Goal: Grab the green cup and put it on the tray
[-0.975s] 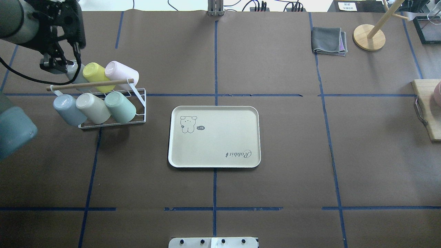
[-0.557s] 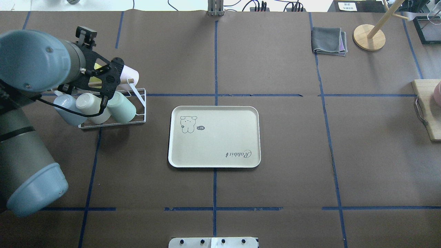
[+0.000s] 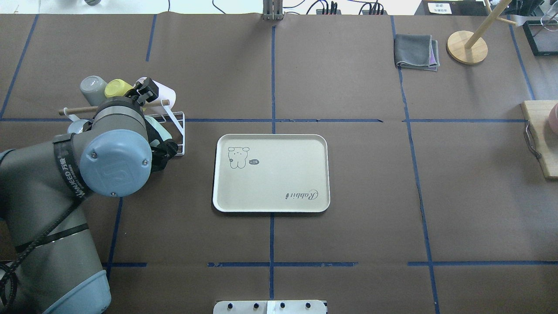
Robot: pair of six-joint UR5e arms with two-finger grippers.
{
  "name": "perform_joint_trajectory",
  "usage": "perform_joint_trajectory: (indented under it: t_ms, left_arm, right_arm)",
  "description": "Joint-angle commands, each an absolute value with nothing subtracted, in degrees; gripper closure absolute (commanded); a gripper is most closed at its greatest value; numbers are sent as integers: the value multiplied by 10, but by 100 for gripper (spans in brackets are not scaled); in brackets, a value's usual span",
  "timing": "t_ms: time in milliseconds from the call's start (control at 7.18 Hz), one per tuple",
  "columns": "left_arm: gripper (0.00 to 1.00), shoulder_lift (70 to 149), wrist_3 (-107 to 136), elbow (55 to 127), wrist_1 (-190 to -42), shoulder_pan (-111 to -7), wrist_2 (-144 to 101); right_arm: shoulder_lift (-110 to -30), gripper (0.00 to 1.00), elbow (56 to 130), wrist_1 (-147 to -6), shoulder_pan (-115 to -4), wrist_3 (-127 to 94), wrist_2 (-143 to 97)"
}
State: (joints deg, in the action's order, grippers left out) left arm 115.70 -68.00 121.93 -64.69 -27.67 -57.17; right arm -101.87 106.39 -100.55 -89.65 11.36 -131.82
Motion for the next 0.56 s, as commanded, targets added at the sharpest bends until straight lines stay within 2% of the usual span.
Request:
perform_joint_trajectory:
  t_ms: [0, 418]
  left_arm:
    - [0, 1155, -674, 1205, -642, -259, -549]
    - [0, 1156, -627, 1172, -644, -227, -508]
  right_arm:
    - [-1019, 0, 1059, -1005, -896, 114, -1317]
    - [-1019, 0, 1054, -1005, -896, 115, -1317]
